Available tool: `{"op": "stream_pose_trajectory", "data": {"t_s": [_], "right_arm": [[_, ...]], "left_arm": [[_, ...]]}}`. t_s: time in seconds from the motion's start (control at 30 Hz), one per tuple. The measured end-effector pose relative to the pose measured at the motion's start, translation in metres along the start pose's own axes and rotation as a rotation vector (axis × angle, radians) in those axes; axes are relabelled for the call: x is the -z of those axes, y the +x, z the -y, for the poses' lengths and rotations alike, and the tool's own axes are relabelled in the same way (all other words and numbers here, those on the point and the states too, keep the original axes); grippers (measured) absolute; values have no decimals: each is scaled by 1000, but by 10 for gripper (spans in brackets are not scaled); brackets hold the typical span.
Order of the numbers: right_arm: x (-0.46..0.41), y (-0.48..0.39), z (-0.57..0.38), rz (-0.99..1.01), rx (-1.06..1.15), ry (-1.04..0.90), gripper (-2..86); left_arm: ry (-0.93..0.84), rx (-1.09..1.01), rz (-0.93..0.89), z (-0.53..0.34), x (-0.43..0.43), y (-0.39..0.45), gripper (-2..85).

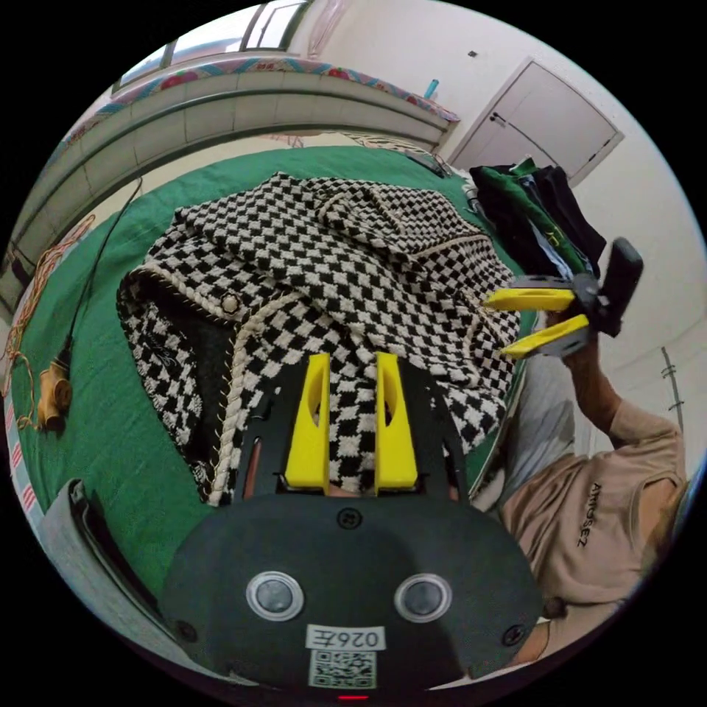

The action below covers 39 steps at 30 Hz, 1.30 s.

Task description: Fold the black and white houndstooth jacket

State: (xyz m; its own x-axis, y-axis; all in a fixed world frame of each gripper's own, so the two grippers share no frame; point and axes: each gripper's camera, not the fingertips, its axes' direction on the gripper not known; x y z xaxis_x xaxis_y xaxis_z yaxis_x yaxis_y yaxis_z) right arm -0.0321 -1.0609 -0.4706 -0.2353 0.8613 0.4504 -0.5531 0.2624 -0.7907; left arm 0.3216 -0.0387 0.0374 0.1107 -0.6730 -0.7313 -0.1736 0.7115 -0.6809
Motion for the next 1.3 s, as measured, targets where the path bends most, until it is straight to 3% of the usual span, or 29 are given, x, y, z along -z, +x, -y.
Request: {"op": "stream_pose_trajectory", "data": {"t_s": [0.13, 0.2, 0.37, 0.53, 0.7, 0.77, 0.87, 1.03, 1.1, 1.2, 1.3], "right_arm": [[-87, -8, 45, 30, 41, -279, 59], [-77, 4, 58, 81, -13, -252, -3], [-16, 23, 76, 134, -36, -140, -12], [7, 41, 165, 209, 43, -95, -10], [30, 96, 272, -516, -216, 195, 48], [25, 98, 265, -404, -182, 205, 52], [-15, 98, 223, -296, -111, 49, 63], [-71, 144, 135, -210, -286, -135, 66], [-95, 174, 105, 21, -361, -274, 29], [-61, 179, 76, 182, -345, -108, 6], [-6, 162, 39, 333, -214, 56, -7]], "left_arm": [[59, -33, -84, 0, 20, -1, 101], [83, -17, -74, 2, 28, -6, 134], [133, 9, -44, 8, 52, -21, 187], [97, 6, -49, 23, 49, -18, 200], [22, -77, 22, 44, 44, 4, 200], [-56, -121, 25, 53, 38, 12, 210], [-105, -171, 96, 56, 39, 27, 211], [-144, -163, 177, 66, 54, 38, 204], [-141, -151, 166, 70, 62, 35, 200], [-127, -116, 114, 75, 82, 23, 170], [-80, -32, -17, 76, 111, -2, 72]]}}
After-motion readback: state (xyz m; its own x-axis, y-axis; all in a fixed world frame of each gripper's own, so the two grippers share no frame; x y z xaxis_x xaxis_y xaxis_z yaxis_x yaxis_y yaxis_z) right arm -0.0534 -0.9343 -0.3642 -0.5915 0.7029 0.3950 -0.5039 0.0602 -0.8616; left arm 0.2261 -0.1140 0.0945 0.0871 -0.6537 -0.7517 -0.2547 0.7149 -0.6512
